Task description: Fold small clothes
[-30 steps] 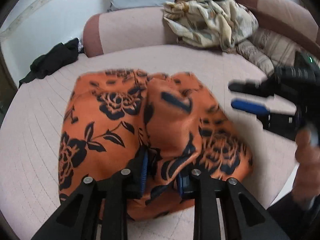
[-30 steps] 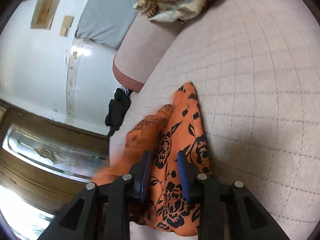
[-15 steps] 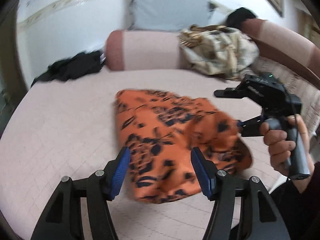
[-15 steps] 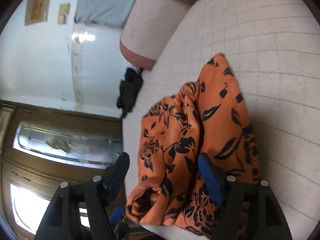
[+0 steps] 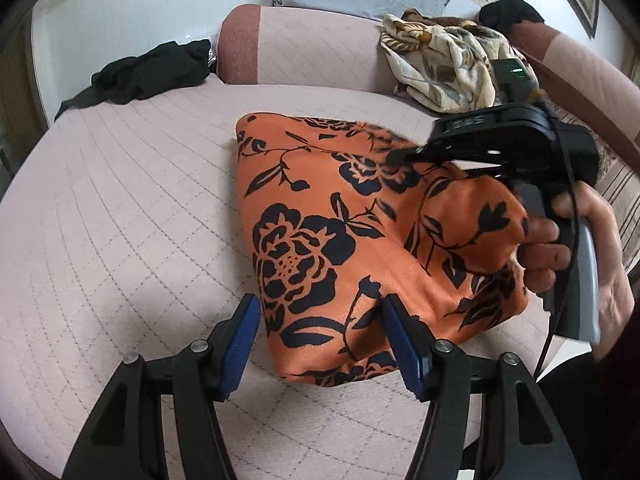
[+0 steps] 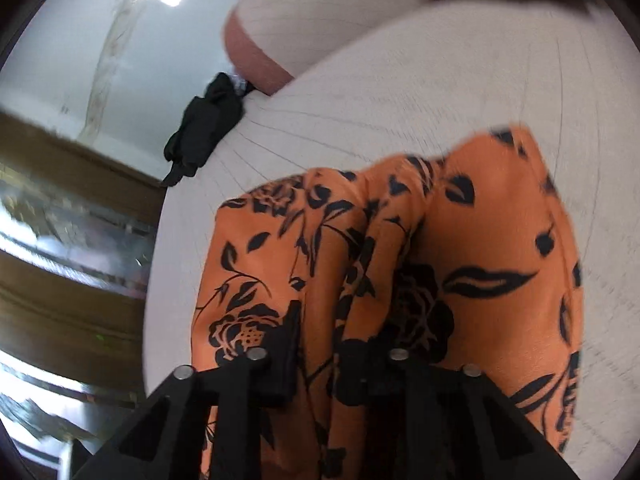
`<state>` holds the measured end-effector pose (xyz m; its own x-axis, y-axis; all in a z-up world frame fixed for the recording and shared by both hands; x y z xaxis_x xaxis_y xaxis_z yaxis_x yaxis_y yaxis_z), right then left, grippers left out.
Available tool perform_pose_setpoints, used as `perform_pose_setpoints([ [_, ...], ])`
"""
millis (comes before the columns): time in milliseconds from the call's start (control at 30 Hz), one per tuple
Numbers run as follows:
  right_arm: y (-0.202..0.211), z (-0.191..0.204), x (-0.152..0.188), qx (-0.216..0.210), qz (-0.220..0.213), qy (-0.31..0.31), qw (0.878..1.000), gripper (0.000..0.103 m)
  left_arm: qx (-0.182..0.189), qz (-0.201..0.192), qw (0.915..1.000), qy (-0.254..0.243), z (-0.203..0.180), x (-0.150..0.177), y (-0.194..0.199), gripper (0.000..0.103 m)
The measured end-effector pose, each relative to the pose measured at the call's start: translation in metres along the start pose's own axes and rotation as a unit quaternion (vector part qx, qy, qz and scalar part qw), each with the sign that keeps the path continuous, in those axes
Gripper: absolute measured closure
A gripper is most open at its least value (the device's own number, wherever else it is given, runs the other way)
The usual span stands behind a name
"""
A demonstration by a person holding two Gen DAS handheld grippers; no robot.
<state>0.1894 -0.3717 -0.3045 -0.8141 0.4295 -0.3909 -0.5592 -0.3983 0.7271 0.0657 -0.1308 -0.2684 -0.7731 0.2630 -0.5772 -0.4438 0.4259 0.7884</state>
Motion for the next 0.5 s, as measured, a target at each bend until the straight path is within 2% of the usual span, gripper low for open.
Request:
perform_pose_setpoints([
  [100, 0.030, 0.016, -0.009, 0.005, -0.056, 0.040, 0.998, 0.081, 0.023, -0.018, 0.9996, 0.001, -0.013, -0.010, 0.010, 0.039],
  [200, 0.075, 0.019, -0.021, 0.013, -0.130, 0.069, 0.989, 0.082, 0.045, -0.029, 0.9986, -0.008, -0.034, -0.021, 0.012, 0.039],
  [233, 0.090, 0.013, -0.025, 0.014, -0.152, 0.069, 0.986, 0.082, 0.044, -0.028, 0.9985, -0.016, -0.043, -0.023, 0.009, 0.039],
  [267, 0.094, 0.006, -0.026, 0.013, -0.154, 0.063, 0.986, 0.082, 0.037, -0.025, 0.9988, -0.020, -0.046, -0.024, 0.004, 0.039],
  [300, 0.094, -0.008, -0.027, 0.006, -0.140, 0.046, 0.989, 0.082, 0.027, -0.018, 0.9993, -0.021, -0.048, -0.025, -0.004, 0.039],
  [333, 0.085, -0.024, -0.024, -0.012, -0.105, 0.020, 0.994, 0.082, 0.017, -0.010, 0.9997, -0.017, -0.048, -0.025, -0.012, 0.039],
  [367, 0.066, -0.041, -0.017, -0.032, -0.052, -0.013, 0.998, 0.082, 0.006, -0.001, 0.9999, -0.010, -0.046, -0.024, -0.019, 0.039],
  [400, 0.047, -0.059, -0.006, -0.030, -0.001, -0.048, 0.998, 0.079, 0.000, 0.005, 1.0000, -0.003, -0.044, -0.024, -0.024, 0.039],
  [433, 0.038, -0.070, 0.000, -0.016, 0.023, -0.070, 0.997, 0.078, -0.003, 0.007, 1.0000, 0.002, -0.042, -0.024, -0.026, 0.039],
  [500, 0.037, -0.079, 0.002, -0.024, 0.024, -0.081, 0.996, 0.077, -0.006, 0.004, 1.0000, 0.001, -0.040, -0.024, -0.025, 0.038],
])
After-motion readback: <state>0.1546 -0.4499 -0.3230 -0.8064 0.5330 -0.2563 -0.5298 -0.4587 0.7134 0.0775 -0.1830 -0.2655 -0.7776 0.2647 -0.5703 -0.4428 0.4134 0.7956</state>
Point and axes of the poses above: each gripper's, at about its wrist camera, not at the fingertips, and y roughly against the way its jaws point, z to its left, x to its underside, the point moved 8 cm from there along -y, roughly the way its jaws point, and after that the axes turned 6 degrees about y, right-handed, at the moved point
